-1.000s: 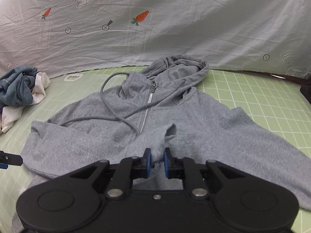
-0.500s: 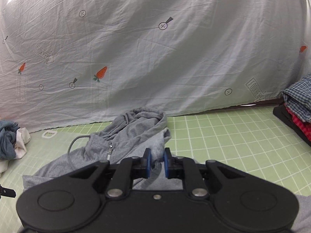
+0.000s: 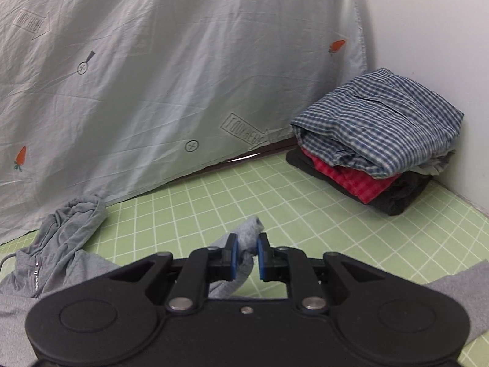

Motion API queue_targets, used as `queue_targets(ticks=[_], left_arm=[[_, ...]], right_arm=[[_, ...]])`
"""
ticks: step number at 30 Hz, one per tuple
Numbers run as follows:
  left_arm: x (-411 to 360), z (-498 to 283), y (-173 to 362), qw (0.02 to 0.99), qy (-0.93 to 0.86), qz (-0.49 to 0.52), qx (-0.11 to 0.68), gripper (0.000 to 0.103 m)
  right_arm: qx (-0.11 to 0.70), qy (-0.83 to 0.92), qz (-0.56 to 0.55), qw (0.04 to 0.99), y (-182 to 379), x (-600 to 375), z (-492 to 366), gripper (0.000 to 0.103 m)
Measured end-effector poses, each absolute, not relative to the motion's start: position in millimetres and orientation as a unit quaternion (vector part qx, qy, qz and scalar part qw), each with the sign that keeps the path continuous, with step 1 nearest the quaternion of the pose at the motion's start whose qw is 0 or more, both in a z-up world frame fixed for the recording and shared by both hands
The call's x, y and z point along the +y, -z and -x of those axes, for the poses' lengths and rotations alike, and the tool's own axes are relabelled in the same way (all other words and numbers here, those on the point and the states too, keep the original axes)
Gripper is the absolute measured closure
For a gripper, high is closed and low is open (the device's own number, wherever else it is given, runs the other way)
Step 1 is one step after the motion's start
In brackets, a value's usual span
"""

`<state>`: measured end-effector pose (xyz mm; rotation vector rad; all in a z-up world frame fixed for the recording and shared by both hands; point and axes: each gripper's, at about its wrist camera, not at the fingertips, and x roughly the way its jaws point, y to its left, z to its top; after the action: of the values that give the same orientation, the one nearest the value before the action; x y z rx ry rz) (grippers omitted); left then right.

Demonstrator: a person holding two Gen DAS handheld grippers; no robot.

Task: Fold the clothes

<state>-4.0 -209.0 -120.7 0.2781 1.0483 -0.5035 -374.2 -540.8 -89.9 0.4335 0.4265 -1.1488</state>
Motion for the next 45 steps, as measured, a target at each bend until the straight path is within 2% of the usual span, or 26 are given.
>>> queue_targets(ticks=[11,20,32,35,38,40,41,42,43,45], left_arm=[[-230,14,141,0.800,0.269,-0.182,0.504,0.007],[-221,-12,132,0.804,0.264,-0.106,0.522,0.007],[-252,-62,119,0.786,0.306,0.055,0.534,0.010],[-266,-75,124,0.783,0.314,0.065,0.534,0.017],[-278,-87,136,0.770,0.318,0.074,0.548,0.029],[-285,-93,146,0.757,0.321,0.082,0.564,0.046],[-287,-95,151,0.750,0.322,0.086,0.570,0.065],[-289,-97,156,0.744,0.324,0.091,0.577,0.078],[-292,-98,157,0.746,0.325,0.084,0.576,0.095],[-299,-98,153,0.756,0.333,0.065,0.560,0.097]], right_arm=[[0.214,0.565,-0.223,0.765,112,-535,394,0.090],[0.296,0.570,-0.254,0.724,157,-535,397,0.089],[0.308,0.577,-0.278,0.703,169,-538,397,0.083],[0.314,0.579,-0.273,0.701,170,-537,394,0.083],[0.322,0.580,-0.267,0.699,169,-538,391,0.083],[0.324,0.580,-0.267,0.698,169,-538,391,0.082],[0.324,0.580,-0.267,0.698,169,-538,391,0.082],[0.324,0.580,-0.266,0.698,169,-538,391,0.082],[0.325,0.581,-0.265,0.698,169,-538,390,0.082],[0.329,0.581,-0.258,0.698,169,-537,389,0.082]])
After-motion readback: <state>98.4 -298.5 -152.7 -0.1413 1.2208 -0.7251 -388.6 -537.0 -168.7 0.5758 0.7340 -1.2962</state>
